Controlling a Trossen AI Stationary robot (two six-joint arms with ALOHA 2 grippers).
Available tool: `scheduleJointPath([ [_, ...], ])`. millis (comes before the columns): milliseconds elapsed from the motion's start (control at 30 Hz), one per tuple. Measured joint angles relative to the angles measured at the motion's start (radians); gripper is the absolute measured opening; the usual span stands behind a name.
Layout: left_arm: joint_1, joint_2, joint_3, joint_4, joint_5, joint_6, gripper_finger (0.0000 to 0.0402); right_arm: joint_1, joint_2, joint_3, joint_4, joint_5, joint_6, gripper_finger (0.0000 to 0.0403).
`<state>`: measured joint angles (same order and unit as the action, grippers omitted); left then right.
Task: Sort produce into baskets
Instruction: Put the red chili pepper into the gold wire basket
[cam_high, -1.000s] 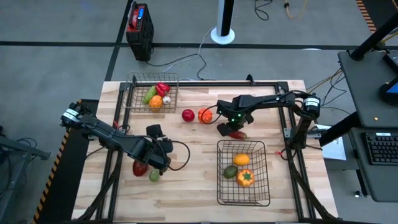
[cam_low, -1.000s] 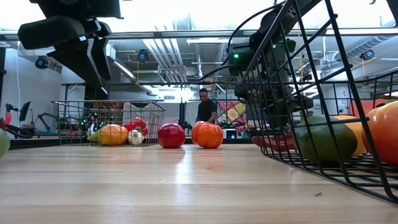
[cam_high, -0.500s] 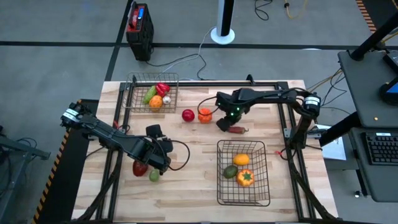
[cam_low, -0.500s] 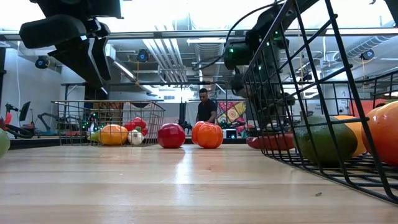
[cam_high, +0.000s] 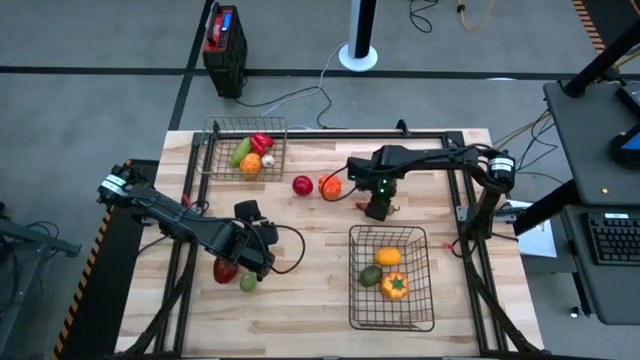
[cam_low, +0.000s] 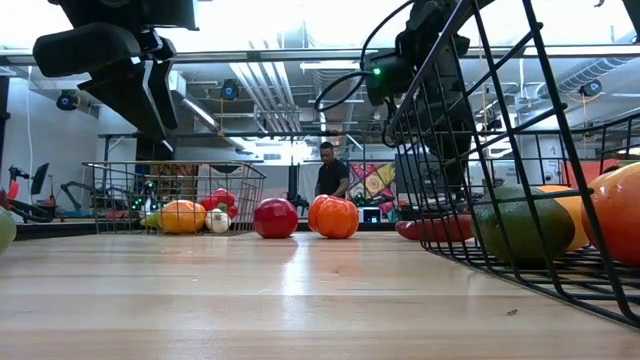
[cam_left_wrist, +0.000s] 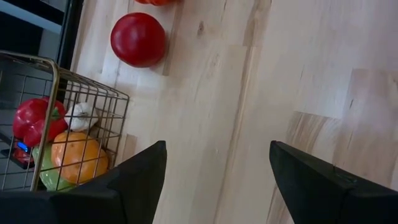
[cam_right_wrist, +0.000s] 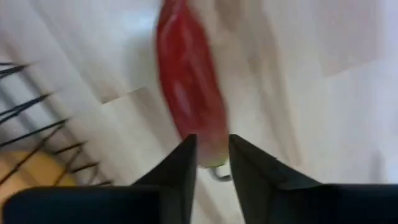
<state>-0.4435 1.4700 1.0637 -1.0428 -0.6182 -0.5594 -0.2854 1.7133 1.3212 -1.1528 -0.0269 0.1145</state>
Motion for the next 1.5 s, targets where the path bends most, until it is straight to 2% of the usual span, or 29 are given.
scheduleJointPath([
  [133,0.000,0.000,0.000,0.000,0.000,0.000,0.0266,0.025,0.000,0.000,0.016,0.055,-0.027,0.0153],
  [233,0.000,0.000,0.000,0.000,0.000,0.000,0.0266,0.051,0.001,-0.002,0.038,0.056,-0.081,0.0194],
  [433,0.000,0.000,0.000,0.000,0.000,0.000,0.0266,0.076,0.003,-0.017,0.044,0.056,-0.140,0.0235],
  [1267,0.000,0.000,0.000,0.002,0.000,0.000,0.0266,0.054,0.002,-0.019,0.081,0.078,-0.140,0.0242],
  [1500,0.000,0.000,0.000,0.002,0.000,0.000,0.0266,0.065,0.000,-0.018,0.079,0.039,-0.120,0.0235],
])
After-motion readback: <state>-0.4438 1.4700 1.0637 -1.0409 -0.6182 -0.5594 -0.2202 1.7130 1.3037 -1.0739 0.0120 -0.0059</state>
